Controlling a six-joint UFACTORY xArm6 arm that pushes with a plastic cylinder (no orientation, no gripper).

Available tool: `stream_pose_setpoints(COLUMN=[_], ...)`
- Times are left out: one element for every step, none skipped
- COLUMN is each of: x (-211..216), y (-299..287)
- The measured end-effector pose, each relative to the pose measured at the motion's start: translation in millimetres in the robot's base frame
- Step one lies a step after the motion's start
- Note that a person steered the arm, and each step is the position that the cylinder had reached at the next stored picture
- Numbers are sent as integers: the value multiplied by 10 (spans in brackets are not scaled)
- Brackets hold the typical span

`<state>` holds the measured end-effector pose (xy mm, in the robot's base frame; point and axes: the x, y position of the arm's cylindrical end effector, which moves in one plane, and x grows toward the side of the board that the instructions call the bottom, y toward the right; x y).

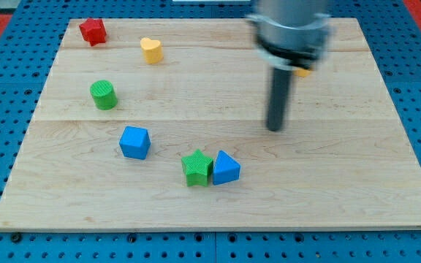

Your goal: Slide green circle closer to green star

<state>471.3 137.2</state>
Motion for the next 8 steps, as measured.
stream_pose_setpoints(x=[890, 1467, 1397, 1062, 629, 161, 33, -608], y=[250, -540, -1162, -1492, -1650, -1770, -1742, -1729])
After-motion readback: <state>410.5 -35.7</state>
